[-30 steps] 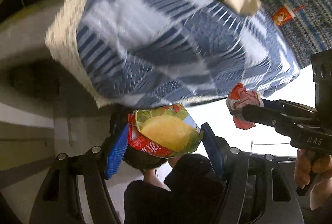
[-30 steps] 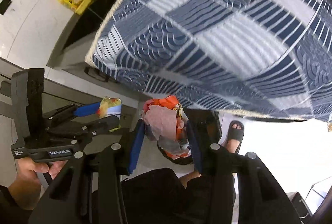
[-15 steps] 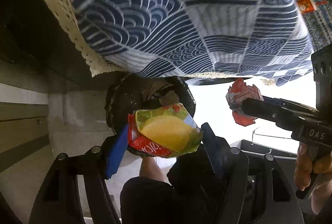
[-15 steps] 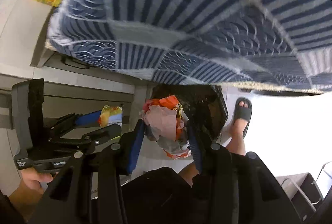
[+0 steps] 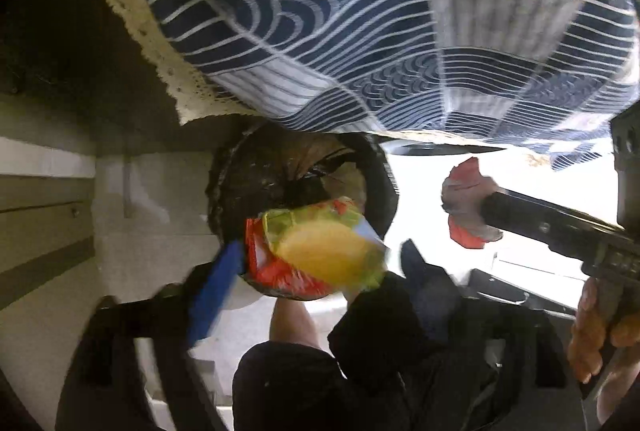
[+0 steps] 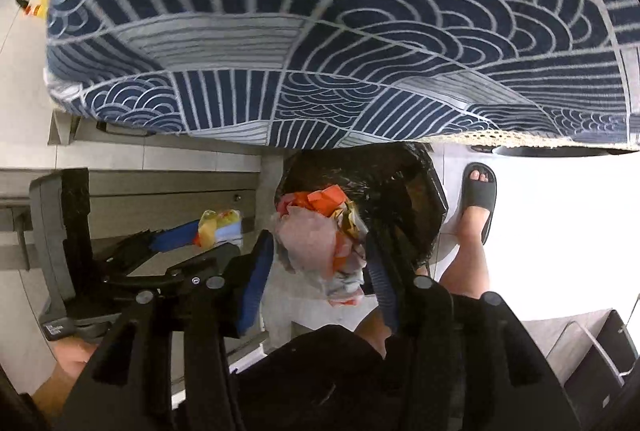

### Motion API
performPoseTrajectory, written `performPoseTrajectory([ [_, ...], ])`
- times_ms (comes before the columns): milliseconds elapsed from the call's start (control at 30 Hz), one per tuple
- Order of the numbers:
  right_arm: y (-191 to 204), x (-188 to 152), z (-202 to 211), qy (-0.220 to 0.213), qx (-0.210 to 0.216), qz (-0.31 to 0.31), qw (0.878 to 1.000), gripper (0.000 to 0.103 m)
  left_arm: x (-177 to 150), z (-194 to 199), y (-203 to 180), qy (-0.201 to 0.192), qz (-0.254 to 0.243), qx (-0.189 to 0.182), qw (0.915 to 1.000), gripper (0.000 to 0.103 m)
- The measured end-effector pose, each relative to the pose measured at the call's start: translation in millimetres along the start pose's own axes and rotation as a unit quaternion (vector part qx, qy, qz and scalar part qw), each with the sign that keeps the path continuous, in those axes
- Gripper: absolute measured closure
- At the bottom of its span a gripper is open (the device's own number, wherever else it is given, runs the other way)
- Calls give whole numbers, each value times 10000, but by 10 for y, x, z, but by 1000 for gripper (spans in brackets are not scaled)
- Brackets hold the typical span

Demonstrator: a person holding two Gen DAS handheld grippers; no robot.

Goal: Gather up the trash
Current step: 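Lower both held items into the black trash bin and open both tools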

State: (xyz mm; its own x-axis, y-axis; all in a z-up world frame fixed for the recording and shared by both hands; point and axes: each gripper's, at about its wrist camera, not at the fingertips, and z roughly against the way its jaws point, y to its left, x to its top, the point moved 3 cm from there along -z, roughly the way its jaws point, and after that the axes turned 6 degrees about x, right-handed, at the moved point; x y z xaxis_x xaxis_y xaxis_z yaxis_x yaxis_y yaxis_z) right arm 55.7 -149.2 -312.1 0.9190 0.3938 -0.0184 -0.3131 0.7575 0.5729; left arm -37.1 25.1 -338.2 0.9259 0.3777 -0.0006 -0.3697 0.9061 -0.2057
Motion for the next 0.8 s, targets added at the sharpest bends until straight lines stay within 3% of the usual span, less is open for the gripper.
performPoseTrajectory([
  [33, -11, 7, -1, 13, 61, -55, 10000, 38, 5, -5, 1, 26, 47, -60, 10000, 17],
  [67, -26, 13, 9, 19, 107, -120, 9999, 35, 13, -10, 7, 24, 78, -61, 9999, 14],
  [133, -59, 31, 36, -8, 137, -234, 9996, 35, 25, -3, 16, -11, 91, 35, 10000, 7],
  [500, -138, 11, 299, -206, 81, -295, 9993, 35, 19, 136, -13, -75, 151, -3, 9999, 7],
  [800, -7, -62, 694, -542, -12, -101, 9985, 35, 96, 559, -110, -429, -9, -77, 9991, 7],
])
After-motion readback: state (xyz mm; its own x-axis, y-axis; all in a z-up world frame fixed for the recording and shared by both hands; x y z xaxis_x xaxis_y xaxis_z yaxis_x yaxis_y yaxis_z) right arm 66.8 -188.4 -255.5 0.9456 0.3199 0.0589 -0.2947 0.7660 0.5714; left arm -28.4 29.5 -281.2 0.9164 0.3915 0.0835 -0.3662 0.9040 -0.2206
